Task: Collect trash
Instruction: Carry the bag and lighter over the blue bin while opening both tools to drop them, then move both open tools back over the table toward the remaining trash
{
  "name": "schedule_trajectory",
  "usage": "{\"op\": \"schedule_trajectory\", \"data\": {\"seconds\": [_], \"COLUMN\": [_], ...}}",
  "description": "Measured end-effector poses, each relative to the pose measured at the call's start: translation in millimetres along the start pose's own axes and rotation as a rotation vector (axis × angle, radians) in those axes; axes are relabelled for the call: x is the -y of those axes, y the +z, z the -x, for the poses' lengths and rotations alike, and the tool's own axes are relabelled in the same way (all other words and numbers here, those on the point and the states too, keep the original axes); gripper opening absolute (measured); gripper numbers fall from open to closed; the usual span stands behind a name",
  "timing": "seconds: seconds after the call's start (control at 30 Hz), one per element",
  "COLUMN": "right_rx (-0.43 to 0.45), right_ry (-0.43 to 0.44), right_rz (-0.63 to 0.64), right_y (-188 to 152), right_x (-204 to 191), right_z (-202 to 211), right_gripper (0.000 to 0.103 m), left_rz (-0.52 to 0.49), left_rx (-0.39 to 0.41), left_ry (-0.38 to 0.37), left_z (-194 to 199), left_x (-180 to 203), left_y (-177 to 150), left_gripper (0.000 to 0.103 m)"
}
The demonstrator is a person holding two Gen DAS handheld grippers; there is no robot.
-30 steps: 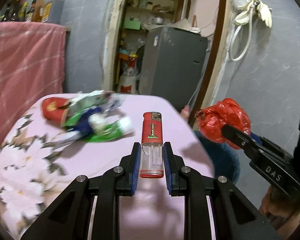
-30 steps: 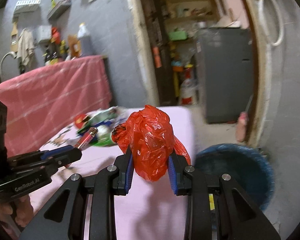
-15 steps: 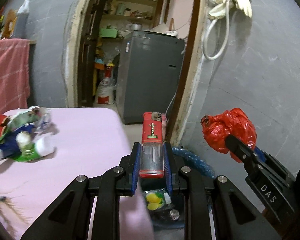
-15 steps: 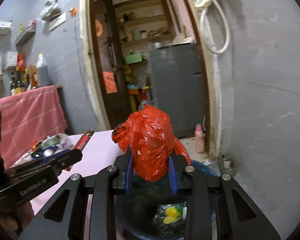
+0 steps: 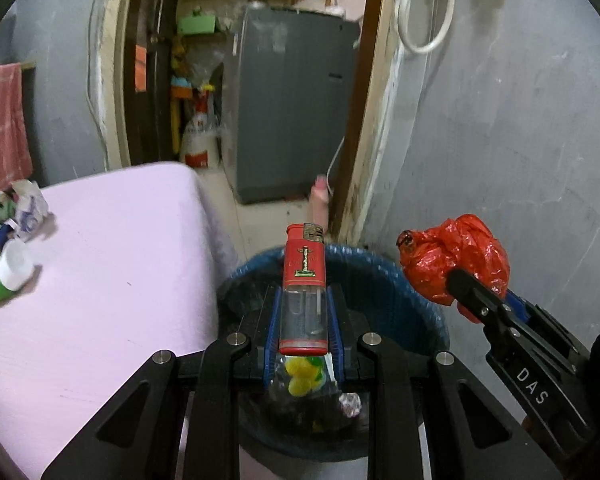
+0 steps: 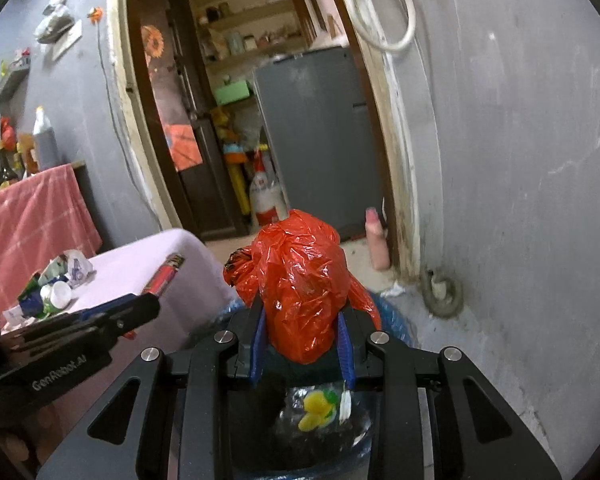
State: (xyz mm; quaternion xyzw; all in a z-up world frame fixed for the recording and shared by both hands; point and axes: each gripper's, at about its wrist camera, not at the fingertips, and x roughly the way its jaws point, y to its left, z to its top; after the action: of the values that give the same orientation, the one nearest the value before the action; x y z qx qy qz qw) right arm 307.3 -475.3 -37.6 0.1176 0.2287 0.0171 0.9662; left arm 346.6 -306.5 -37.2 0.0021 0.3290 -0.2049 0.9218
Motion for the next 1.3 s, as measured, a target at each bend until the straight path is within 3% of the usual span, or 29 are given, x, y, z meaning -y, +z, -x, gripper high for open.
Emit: {"op": "schedule_trajectory", "data": {"seconds": [0.23, 0.47, 0.73, 0.83, 0.93, 1.13, 1.2, 1.3], "right_rx": [-0.06, -0.078, -0.038, 0.007, 0.059, 0.16, 0.18, 0.208], "right_ry": [0.005, 0.006, 0.004, 0.003, 0.003, 0.023, 0.031, 0.048], "right_rz": [-0.044, -0.061, -0.053, -0.037, -0.018, 0.009, 0.021, 0.039], "right_y": [-5, -4, 6, 13, 23, 42, 45, 49], "right_x": [12, 15, 7, -1, -12, -38, -47, -61], "right_z": [-10, -10, -2, 8, 19, 40, 43, 48], "right_gripper": [0.03, 0.038, 0.047, 0.057, 0.06, 0.078, 0.081, 0.093], "left_rz": [-0.03, 0.0, 0.072, 0.094, 0.109, 0.113, 0.122, 0.139], "left_rx": [-0.043, -0.039, 0.024, 0.076, 0.123, 0.215, 0.239, 0.276], "left_ry": [-0.007, -0.03, -0.031, -0.016, 0.003, 0.073, 0.1, 0.141], "left_z": [-12, -6, 19, 36, 52, 88, 100, 114], "left_x": [7, 1, -12, -21, -28, -45, -53, -66], "left_y": [-5, -4, 7, 13, 18, 27, 27, 28], "left_gripper": [0.019, 0.019, 0.028, 0.037, 0.044, 0.07, 0.084, 0.094]}}
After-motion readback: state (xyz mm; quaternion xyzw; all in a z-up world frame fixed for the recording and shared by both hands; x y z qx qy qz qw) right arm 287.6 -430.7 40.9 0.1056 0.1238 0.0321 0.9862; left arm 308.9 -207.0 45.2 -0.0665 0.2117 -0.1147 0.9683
